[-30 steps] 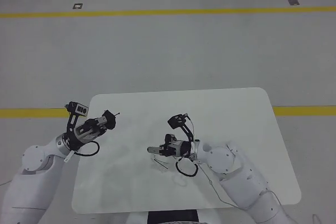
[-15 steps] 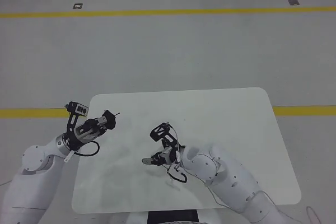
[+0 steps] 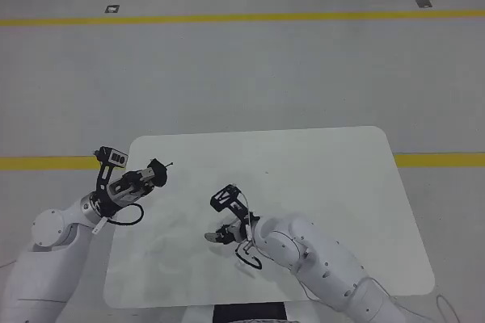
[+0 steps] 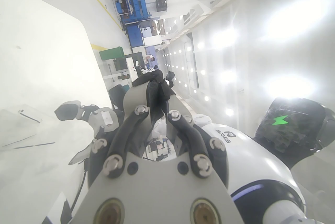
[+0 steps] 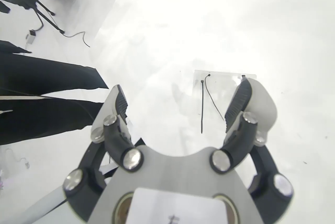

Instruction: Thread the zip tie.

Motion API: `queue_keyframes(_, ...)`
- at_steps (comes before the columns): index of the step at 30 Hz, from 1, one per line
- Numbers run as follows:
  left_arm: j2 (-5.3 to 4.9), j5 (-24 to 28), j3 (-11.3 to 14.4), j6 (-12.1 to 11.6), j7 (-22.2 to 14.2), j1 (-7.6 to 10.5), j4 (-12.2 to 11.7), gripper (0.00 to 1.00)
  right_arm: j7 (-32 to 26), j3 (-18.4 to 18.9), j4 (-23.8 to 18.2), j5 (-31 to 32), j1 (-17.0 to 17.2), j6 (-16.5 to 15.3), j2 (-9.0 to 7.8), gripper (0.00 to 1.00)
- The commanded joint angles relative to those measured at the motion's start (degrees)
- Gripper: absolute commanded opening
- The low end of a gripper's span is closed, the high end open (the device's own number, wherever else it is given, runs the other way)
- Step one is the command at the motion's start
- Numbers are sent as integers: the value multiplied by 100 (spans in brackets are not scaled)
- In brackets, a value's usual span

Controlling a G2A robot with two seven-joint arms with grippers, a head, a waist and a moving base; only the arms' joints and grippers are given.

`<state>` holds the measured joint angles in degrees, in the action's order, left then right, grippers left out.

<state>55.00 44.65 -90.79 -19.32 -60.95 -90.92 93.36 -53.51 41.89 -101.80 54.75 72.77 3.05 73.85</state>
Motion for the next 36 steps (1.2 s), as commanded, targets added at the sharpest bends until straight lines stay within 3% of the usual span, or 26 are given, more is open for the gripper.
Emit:
queue_keyframes(1,0,0,0,0,0,0,0,0,-472,-165,-4,304,-231,18,32,100)
queue_keyframes(6,0,0,0,0,0,0,0,0,-1325,-482,204,346,-772,61,173,100)
queue_keyframes(15,0,0,0,0,0,0,0,0,-2378,-967,977,-276,-1639,112,521,100)
queue_keyframes(26,0,0,0,0,0,0,0,0,-2321,-1025,1085,-239,-1626,60,535,100)
queue_keyframes(36,0,0,0,0,0,0,0,0,-2390,-1255,1382,-246,-1813,104,685,100)
